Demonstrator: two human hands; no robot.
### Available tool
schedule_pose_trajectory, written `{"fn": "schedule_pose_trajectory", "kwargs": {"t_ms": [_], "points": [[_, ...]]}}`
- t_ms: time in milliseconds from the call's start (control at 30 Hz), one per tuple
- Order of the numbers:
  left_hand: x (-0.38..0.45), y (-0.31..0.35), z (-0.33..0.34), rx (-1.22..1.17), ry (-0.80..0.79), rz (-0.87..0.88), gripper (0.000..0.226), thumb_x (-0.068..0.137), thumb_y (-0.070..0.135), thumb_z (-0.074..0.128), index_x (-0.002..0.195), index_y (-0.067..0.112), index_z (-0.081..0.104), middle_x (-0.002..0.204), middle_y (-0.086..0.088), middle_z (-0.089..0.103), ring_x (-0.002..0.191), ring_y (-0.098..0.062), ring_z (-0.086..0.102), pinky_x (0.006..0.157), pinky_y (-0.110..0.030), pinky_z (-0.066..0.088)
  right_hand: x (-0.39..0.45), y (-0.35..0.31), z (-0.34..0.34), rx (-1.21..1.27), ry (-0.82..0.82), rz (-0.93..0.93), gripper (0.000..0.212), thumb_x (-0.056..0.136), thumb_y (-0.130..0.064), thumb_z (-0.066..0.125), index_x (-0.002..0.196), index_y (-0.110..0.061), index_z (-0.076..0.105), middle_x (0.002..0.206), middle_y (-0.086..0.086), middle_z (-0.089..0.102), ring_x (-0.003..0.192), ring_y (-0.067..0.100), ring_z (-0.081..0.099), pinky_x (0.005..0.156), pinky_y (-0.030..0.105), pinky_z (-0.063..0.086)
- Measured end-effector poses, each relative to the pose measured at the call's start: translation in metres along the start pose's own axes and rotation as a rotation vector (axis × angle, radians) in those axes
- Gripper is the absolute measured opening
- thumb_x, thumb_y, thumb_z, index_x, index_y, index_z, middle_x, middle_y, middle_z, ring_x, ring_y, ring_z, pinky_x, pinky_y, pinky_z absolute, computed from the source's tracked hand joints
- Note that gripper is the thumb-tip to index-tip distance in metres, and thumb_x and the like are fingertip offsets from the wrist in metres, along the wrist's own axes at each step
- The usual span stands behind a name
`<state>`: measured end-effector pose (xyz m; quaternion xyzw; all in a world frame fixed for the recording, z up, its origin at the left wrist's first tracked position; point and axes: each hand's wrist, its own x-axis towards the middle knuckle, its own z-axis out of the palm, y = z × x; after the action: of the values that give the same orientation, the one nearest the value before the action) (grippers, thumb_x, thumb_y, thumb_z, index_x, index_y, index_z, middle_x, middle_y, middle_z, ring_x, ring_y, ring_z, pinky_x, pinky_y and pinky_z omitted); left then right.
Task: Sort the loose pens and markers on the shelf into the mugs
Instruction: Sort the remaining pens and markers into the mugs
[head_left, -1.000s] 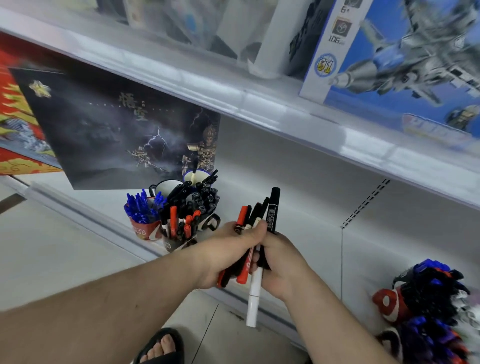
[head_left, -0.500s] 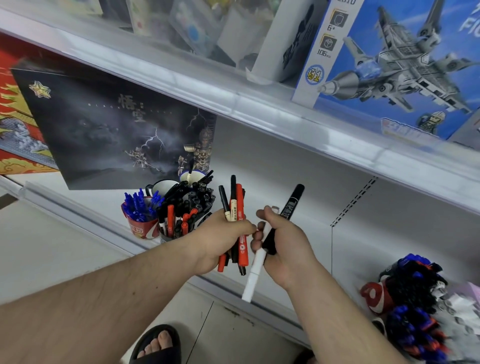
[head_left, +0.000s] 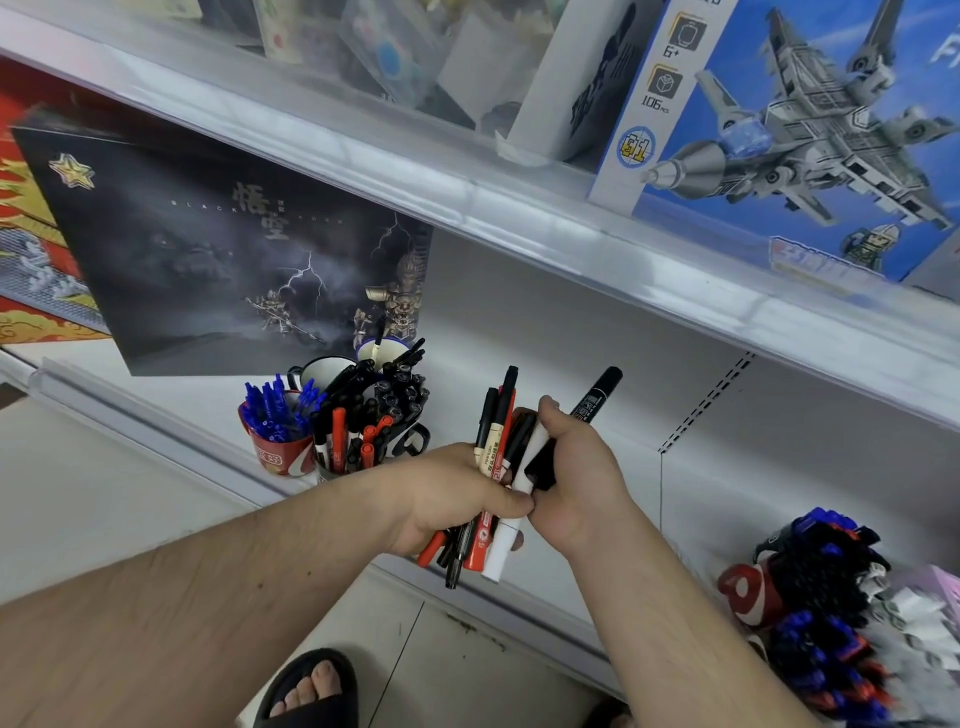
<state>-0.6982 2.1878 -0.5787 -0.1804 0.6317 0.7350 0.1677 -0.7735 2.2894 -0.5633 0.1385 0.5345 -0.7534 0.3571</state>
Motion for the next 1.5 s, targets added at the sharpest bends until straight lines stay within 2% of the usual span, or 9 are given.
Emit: {"fn": "schedule_pose_trajectory", "kwargs": {"t_ms": [100, 233, 500, 700, 867, 1033, 1133, 1333, 1500], "points": [[-0.001, 0.003, -0.003, -0.045, 0.081, 0.016, 0.013, 0.090, 0.001, 0.065, 0.103, 0.001, 0.064, 0.091, -0.013, 0.067, 0.072, -0.019, 0.070, 0.059, -0.029, 0.056, -0.002, -0.005, -0.005, -0.144, 0.022, -0.103, 0.027, 0.095, -0.029, 0.062, 0.105, -0.005, 0.067, 0.092, 0.008, 0.070, 0.083, 0.024, 0.066, 0.078, 0.036, 0.052], [0.001, 0.007, -0.009, -0.210, 0.163, 0.053, 0.016, 0.089, -0.002, 0.064, 0.103, 0.004, 0.058, 0.080, -0.010, 0.060, 0.066, -0.021, 0.063, 0.074, -0.039, 0.059, -0.015, -0.006, -0.021, -0.439, 0.081, -0.344, 0.018, 0.098, -0.032, 0.057, 0.097, -0.014, 0.056, 0.057, 0.000, 0.045, 0.050, 0.015, 0.037, 0.051, 0.030, 0.033], [-0.002, 0.015, 0.002, -0.525, 0.151, 0.033, 0.018, 0.093, 0.002, 0.060, 0.110, 0.004, 0.065, 0.090, -0.014, 0.066, 0.074, -0.023, 0.066, 0.063, -0.037, 0.061, -0.030, 0.026, -0.016, -0.664, 0.146, -0.669, 0.033, 0.098, -0.013, 0.042, 0.106, -0.040, 0.059, 0.073, -0.006, 0.061, 0.056, -0.001, 0.057, 0.051, 0.016, 0.045], [-0.002, 0.013, 0.003, -0.462, 0.155, -0.003, 0.027, 0.094, 0.009, 0.060, 0.119, 0.001, 0.062, 0.100, -0.018, 0.065, 0.090, -0.032, 0.064, 0.076, -0.041, 0.055, -0.027, 0.042, -0.022, -1.070, 0.128, -0.836, 0.035, 0.089, -0.004, 0.052, 0.110, -0.027, 0.069, 0.091, -0.011, 0.059, 0.081, 0.002, 0.056, 0.068, 0.015, 0.042], [0.003, 0.008, 0.000, -0.230, 0.274, 0.085, 0.032, 0.088, -0.006, 0.060, 0.118, 0.004, 0.054, 0.096, -0.014, 0.067, 0.078, -0.026, 0.069, 0.074, -0.040, 0.058, -0.028, 0.022, -0.026, -0.861, 0.109, -0.737, 0.045, 0.087, 0.003, 0.057, 0.072, -0.037, 0.070, 0.079, -0.015, 0.068, 0.073, -0.001, 0.060, 0.063, 0.006, 0.041], [0.008, 0.003, -0.004, 0.587, 0.437, 0.114, 0.036, 0.085, 0.008, 0.058, 0.111, 0.019, 0.036, 0.094, -0.007, 0.061, 0.086, -0.026, 0.065, 0.080, -0.044, 0.057, -0.038, -0.023, -0.010, -0.831, 0.077, -0.770, 0.013, 0.089, -0.023, 0.065, 0.094, -0.034, 0.064, 0.059, -0.009, 0.056, 0.055, 0.007, 0.051, 0.052, 0.017, 0.040], [0.004, 0.006, 0.002, 0.845, 0.463, 0.109, 0.042, 0.080, 0.005, 0.053, 0.115, 0.019, 0.033, 0.090, -0.003, 0.058, 0.083, -0.025, 0.062, 0.075, -0.041, 0.055, -0.036, -0.026, 0.004, -1.036, 0.026, -0.641, 0.027, 0.084, -0.048, 0.066, 0.106, -0.038, 0.055, 0.064, -0.010, 0.062, 0.055, 0.002, 0.055, 0.055, 0.020, 0.042], [0.000, 0.010, 0.008, 0.731, 0.341, 0.019, 0.031, 0.079, 0.005, 0.051, 0.108, 0.015, 0.042, 0.084, 0.000, 0.051, 0.072, -0.016, 0.052, 0.052, -0.025, 0.040, -0.012, -0.021, 0.010, -1.177, 0.100, -0.678, 0.008, 0.081, -0.019, 0.070, 0.080, -0.025, 0.066, 0.057, -0.013, 0.052, 0.052, 0.007, 0.048, 0.051, 0.020, 0.037], [0.001, 0.008, 0.006, 0.481, 0.266, -0.029, 0.024, 0.073, -0.002, 0.053, 0.084, 0.015, 0.040, 0.074, -0.002, 0.042, 0.058, -0.015, 0.039, 0.049, -0.021, 0.029, -0.010, -0.024, 0.013, -1.302, 0.166, -0.615, 0.029, 0.079, -0.033, 0.071, 0.104, -0.028, 0.057, 0.080, -0.010, 0.058, 0.068, 0.010, 0.058, 0.052, 0.022, 0.038]]}}
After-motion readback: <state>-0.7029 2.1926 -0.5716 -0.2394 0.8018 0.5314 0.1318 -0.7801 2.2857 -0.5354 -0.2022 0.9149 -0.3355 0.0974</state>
